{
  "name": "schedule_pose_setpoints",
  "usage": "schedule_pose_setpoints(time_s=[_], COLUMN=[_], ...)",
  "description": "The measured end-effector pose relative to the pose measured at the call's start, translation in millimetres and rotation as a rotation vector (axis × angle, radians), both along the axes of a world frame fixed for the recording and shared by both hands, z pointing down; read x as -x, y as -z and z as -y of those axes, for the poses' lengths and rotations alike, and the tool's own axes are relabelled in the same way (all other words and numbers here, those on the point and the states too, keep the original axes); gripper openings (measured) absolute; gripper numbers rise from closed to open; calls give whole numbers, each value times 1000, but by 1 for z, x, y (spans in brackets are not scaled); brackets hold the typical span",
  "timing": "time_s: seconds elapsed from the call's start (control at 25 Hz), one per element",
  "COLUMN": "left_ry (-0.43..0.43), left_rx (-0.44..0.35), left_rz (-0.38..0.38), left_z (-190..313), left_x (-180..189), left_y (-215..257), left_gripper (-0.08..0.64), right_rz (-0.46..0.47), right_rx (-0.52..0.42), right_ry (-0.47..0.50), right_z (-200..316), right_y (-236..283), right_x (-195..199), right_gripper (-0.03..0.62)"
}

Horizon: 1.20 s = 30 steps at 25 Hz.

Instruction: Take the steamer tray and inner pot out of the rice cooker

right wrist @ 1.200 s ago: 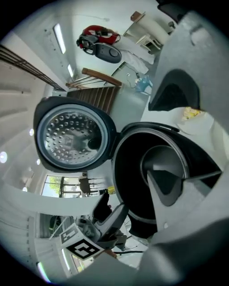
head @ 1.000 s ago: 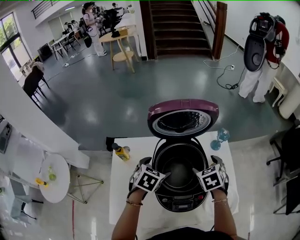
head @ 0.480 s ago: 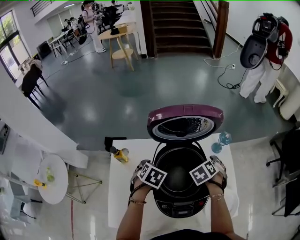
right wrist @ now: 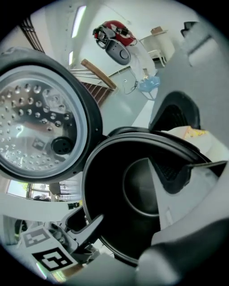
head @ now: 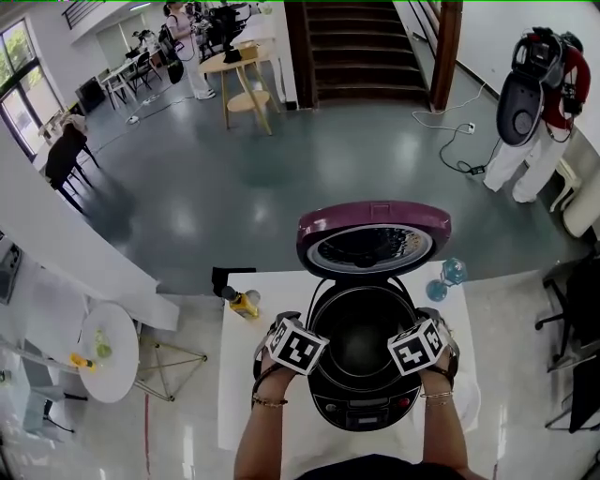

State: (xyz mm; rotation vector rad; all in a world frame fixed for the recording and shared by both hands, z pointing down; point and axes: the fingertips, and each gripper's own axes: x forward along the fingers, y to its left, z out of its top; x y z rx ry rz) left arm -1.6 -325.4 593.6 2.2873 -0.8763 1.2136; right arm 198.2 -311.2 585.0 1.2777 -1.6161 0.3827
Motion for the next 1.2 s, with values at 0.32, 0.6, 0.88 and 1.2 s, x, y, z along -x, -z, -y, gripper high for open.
schedule_pose_setpoints(time_s=[0.32, 0.6, 0.88, 1.2], left_ry=[8, 7, 29, 131], left_rx=[-7, -26, -54, -203], left_rz=[-82, -136, -237, -257], left_z=[-7, -17, -35, -54], left_x=[1, 0, -3, 12], left_y=[18, 42, 72, 126], left_gripper=[291, 255, 129, 58], right_rz=[144, 295, 432, 475], right_rx=[-124, -224, -339, -495], right_ry=[-12, -87, -96, -56], right_z=[-4, -8, -17, -43], right_y=[28, 54, 95, 147], right_x=[17, 11, 16, 29], right_gripper=[20, 12, 26, 31])
